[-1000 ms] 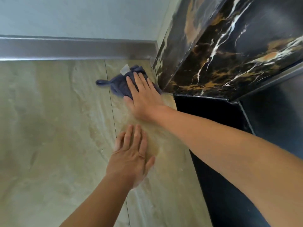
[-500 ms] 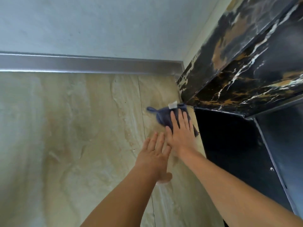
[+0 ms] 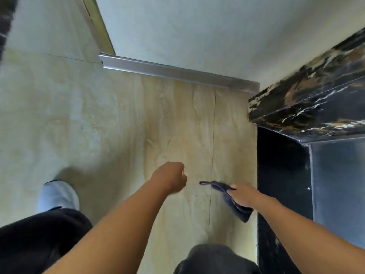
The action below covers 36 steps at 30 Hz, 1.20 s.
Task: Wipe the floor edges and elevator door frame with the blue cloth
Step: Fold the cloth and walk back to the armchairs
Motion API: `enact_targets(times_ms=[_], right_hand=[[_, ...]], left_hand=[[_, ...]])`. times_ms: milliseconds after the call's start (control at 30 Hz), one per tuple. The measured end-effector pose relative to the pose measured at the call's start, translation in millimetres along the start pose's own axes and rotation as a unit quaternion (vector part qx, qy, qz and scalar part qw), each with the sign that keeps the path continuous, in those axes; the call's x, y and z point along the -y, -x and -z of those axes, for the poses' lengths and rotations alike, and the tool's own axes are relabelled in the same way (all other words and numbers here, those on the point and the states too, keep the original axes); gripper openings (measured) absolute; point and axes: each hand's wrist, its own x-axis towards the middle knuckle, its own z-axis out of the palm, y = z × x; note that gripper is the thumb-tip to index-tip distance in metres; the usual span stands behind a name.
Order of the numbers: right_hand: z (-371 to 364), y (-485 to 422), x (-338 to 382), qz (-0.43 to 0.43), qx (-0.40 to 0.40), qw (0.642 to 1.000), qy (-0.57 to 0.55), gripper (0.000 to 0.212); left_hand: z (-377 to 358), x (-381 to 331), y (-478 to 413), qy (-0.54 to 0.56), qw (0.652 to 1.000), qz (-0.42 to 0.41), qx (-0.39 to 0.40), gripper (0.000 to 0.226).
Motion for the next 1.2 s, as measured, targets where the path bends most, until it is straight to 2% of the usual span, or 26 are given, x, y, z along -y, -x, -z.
enact_targets(times_ms=[67, 133, 200, 267, 333, 400, 467, 500, 567, 633, 733, 800, 867, 933, 1000, 1067, 1100, 1133, 1167, 1200], right_hand=[[38, 50, 56, 0.033, -0.026, 0.998, -0.056, 0.030], [71, 114, 116, 0.096, -0.021, 0.990, -0.106, 0.029], [96, 199, 174, 0.160, -0.004, 0.975, -0.156, 0.027], [105, 283, 218, 0.213, -0.035, 0.962, -0.169, 0.019], [110, 377, 251, 0.279, -0.099, 0.949, -0.105, 0.018], [109, 465, 280, 0.346, -0.164, 0.923, -0.042, 0.034], [114, 528, 307, 0.403, -0.211, 0.890, -0.014, 0.051], [117, 554, 321, 0.417, -0.225, 0.880, -0.005, 0.056], [116, 608, 367, 0.446, -0.233, 0.864, 0.025, 0.061], [109, 649, 426, 0.470, -0.244, 0.847, 0.054, 0.063], [80, 701, 526, 0.519, -0.253, 0.810, 0.096, 0.065], [52, 729, 598, 0.557, -0.249, 0.782, 0.126, 0.069], [17, 759, 666, 0.594, -0.237, 0.747, 0.180, 0.079], [-21, 787, 724, 0.636, -0.205, 0.701, 0.249, 0.085], [-65, 818, 785, 0.661, -0.154, 0.668, 0.306, 0.078], [-116, 858, 842, 0.693, -0.114, 0.625, 0.341, 0.070], [-137, 877, 863, 0.712, -0.092, 0.601, 0.353, 0.066], [-167, 902, 888, 0.730, -0.054, 0.579, 0.361, 0.063], [-191, 921, 907, 0.738, -0.021, 0.572, 0.357, 0.061], [-222, 943, 935, 0.745, 0.011, 0.564, 0.356, 0.061]], left_hand=[[31, 2, 51, 0.118, 0.990, 0.053, -0.058, 0.015], [60, 0, 114, 0.214, 0.962, 0.125, -0.113, 0.015], [83, 0, 190, 0.288, 0.927, 0.194, -0.142, 0.016], [97, 0, 260, 0.325, 0.903, 0.243, -0.137, 0.015], [122, -10, 336, 0.451, 0.841, 0.284, -0.093, 0.013], [150, -17, 412, 0.596, 0.740, 0.311, -0.024, 0.016], [172, -17, 471, 0.676, 0.678, 0.290, -0.021, 0.018], [185, -14, 497, 0.698, 0.663, 0.269, -0.038, 0.018], [215, -2, 557, 0.736, 0.627, 0.236, -0.095, 0.016], [251, 19, 606, 0.777, 0.573, 0.214, -0.149, 0.012], [323, 64, 682, 0.784, 0.532, 0.160, -0.277, 0.010], [369, 108, 736, 0.717, 0.532, 0.120, -0.434, 0.013], [401, 155, 801, 0.570, 0.569, 0.108, -0.583, 0.028], [418, 198, 867, 0.410, 0.617, 0.138, -0.658, 0.050], [423, 243, 935, 0.286, 0.662, 0.191, -0.666, 0.068], [423, 287, 999, 0.214, 0.720, 0.256, -0.608, 0.078], [420, 304, 1024, 0.211, 0.736, 0.273, -0.582, 0.081], [412, 323, 1056, 0.233, 0.727, 0.285, -0.580, 0.083], [406, 340, 1080, 0.260, 0.709, 0.291, -0.588, 0.083], [397, 365, 1112, 0.276, 0.680, 0.311, -0.603, 0.083]])
